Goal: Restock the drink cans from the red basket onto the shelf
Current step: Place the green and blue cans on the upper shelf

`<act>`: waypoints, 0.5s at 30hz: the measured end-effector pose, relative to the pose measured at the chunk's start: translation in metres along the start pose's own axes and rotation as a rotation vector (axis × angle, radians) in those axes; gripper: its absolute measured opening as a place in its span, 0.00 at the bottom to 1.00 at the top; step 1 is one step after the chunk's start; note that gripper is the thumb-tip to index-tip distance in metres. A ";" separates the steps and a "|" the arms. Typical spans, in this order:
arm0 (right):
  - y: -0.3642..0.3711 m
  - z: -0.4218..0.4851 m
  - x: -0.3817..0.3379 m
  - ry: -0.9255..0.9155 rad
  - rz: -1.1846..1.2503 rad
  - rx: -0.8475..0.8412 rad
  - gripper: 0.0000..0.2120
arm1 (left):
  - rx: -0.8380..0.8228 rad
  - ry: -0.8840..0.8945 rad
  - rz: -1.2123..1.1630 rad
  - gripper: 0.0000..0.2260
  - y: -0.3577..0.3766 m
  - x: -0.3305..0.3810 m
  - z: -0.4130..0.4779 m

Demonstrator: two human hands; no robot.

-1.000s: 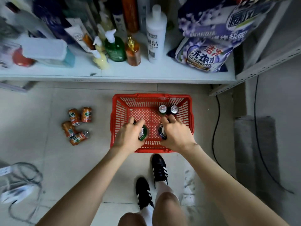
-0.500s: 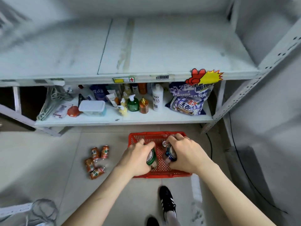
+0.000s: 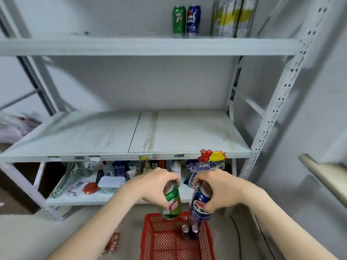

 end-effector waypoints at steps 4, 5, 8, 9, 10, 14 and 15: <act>-0.051 -0.018 -0.002 -0.017 -0.021 0.048 0.28 | 0.027 0.049 -0.002 0.31 -0.055 0.023 -0.013; -0.064 -0.022 -0.001 -0.019 -0.038 0.061 0.28 | 0.031 0.063 -0.005 0.31 -0.067 0.028 -0.015; -0.103 -0.032 0.002 -0.034 -0.050 0.096 0.27 | 0.050 0.105 0.031 0.30 -0.102 0.043 -0.016; -0.116 -0.034 0.004 -0.038 -0.048 0.106 0.27 | 0.059 0.117 0.058 0.30 -0.114 0.048 -0.016; -0.128 -0.037 0.007 -0.042 -0.053 0.114 0.26 | 0.069 0.127 0.079 0.30 -0.126 0.052 -0.015; -0.178 -0.044 0.019 -0.082 -0.053 0.142 0.26 | 0.107 0.129 0.089 0.27 -0.176 0.068 -0.011; -0.191 -0.046 0.023 -0.093 -0.049 0.146 0.26 | 0.118 0.127 0.087 0.27 -0.188 0.072 -0.010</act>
Point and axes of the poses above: each hand's wrist, its own z-axis towards the middle knuckle, its own y-axis out of the palm, x = y × z, the point moved 4 cm from there along z, towards the middle knuckle, and after that the axes turned 6 degrees about -x, right-handed, at the moved point
